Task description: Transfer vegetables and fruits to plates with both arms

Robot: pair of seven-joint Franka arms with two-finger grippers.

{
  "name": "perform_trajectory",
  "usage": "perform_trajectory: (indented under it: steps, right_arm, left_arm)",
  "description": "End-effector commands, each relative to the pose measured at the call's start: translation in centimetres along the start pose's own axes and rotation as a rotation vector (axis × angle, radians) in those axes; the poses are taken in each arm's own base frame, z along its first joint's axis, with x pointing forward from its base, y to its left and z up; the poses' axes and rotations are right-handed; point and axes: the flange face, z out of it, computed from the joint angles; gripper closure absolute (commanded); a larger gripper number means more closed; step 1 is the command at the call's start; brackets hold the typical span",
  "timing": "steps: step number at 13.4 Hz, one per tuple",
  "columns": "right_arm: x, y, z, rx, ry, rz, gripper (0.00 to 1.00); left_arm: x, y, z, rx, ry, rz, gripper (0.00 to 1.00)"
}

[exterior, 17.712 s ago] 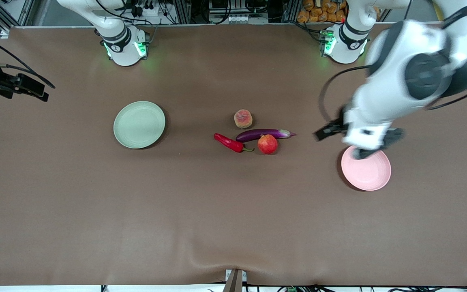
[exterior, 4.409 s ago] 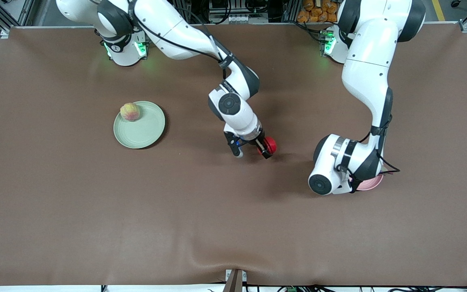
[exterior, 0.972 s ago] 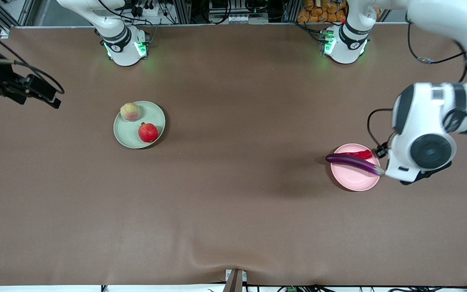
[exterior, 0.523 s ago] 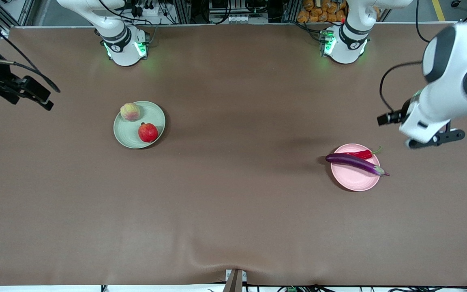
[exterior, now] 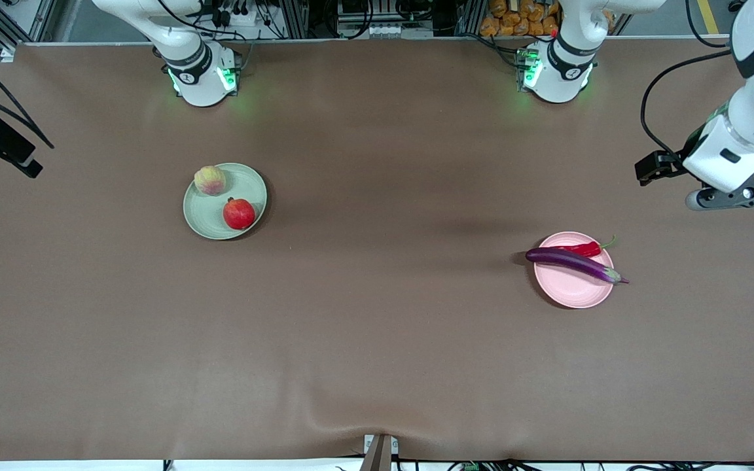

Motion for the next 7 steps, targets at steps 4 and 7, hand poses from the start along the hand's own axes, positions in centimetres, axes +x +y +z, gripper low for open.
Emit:
perform_trajectory:
  steps: [4, 7]
  right_arm:
    - [-0.2, 2.7, -0.2, -0.041, -0.078, 0.051, 0.00]
    - [-0.1, 3.0, -0.1, -0.044, -0.079, 0.058, 0.00]
  left_arm:
    - [-0.5, -0.2, -4.0, -0.027, 0.034, 0.028, 0.00]
    - [-0.8, 1.3, -4.7, -0.040, 0.046, 0.039, 0.00]
